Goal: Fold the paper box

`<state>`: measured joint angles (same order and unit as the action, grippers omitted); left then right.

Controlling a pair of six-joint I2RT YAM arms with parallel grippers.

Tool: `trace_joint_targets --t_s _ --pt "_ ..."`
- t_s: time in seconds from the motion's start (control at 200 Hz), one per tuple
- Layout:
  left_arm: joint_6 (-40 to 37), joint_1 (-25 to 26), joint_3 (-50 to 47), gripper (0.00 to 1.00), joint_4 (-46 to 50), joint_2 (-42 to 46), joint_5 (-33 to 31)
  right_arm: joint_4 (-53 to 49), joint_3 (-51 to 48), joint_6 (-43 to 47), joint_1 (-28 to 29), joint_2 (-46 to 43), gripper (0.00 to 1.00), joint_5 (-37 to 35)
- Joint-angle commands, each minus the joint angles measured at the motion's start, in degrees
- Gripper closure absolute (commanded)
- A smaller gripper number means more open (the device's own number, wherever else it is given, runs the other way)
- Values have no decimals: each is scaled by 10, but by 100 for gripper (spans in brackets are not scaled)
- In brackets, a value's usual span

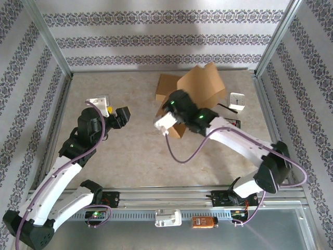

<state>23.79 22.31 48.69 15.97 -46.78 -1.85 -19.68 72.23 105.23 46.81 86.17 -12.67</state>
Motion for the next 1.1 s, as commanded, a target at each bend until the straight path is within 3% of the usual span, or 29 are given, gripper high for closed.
trace_joint_targets --t_s 0.0,0.11,0.175,0.275,0.505,0.58,0.71,0.924,1.014,1.094 --pt "-19 -10 -17 23 -22 19 -14 -103 -39 61 60 43 90 -21" --pt "-14 -12 -30 22 -31 24 -24 -118 -74 51 113 80 82 -61" --pt "-10 -13 -35 22 -35 24 -22 -99 -89 32 132 89 68 -80" --pt "-4 -14 -45 21 -43 24 -12 -93 -82 9 140 80 56 -90" --pt "19 -15 -63 21 -57 11 12 -106 -81 -102 160 1 50 -111" --pt "27 -16 -57 21 -55 -2 28 -109 -67 -212 161 -21 47 -118" --pt "68 -17 -35 21 -45 -41 63 -126 -13 -485 149 -45 33 -155" --pt "128 -21 4 21 -75 -141 154 -153 19 -917 77 -99 17 -192" --pt "118 -33 47 21 -43 -187 205 -178 19 -1061 17 -133 8 -130" --pt "99 -46 94 20 15 -217 250 -183 7 -1178 -74 -159 4 -13"
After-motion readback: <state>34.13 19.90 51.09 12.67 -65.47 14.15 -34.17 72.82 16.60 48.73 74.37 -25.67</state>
